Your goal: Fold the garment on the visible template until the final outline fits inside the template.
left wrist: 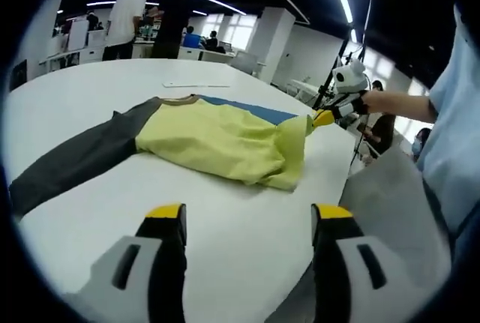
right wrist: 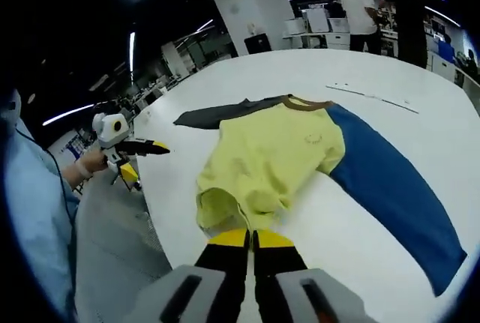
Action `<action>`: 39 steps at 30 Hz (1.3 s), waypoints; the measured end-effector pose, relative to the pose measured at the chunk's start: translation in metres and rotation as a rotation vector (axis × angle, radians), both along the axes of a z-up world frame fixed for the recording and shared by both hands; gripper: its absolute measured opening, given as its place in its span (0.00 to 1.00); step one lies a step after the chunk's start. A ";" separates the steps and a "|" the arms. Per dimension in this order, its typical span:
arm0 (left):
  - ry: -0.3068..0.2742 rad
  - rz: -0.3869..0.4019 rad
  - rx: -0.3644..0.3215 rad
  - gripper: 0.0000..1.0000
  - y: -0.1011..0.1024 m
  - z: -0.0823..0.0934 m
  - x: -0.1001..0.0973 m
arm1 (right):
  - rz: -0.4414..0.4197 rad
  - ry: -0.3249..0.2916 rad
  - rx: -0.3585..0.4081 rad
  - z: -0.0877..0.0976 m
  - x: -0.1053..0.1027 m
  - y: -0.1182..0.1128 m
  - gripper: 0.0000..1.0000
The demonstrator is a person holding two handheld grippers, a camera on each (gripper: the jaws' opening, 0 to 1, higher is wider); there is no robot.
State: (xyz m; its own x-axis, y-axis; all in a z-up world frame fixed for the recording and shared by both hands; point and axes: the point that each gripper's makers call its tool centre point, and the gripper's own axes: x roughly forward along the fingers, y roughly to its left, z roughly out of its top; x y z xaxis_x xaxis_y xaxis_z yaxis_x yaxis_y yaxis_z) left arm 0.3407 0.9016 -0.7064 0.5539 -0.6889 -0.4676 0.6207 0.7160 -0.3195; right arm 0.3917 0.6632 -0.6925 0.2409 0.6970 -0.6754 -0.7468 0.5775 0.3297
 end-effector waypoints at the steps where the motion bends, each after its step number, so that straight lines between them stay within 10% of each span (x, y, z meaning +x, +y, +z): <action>1: 0.004 -0.011 0.014 0.61 -0.003 -0.002 0.003 | -0.014 -0.002 -0.004 -0.001 -0.001 -0.004 0.00; 6: -0.023 -0.088 0.107 0.47 -0.014 -0.011 0.018 | -0.058 -0.007 0.001 -0.005 -0.001 -0.011 0.00; 12: -0.282 -0.311 0.509 0.35 -0.030 -0.022 0.046 | -0.082 0.002 0.022 -0.005 -0.001 -0.010 0.00; 20: -0.403 -0.589 0.818 0.31 -0.040 -0.046 0.062 | -0.102 0.002 0.042 -0.002 0.000 -0.012 0.00; 39: -0.428 -0.637 0.873 0.11 -0.044 -0.058 0.076 | -0.135 0.011 0.071 -0.003 0.006 -0.016 0.00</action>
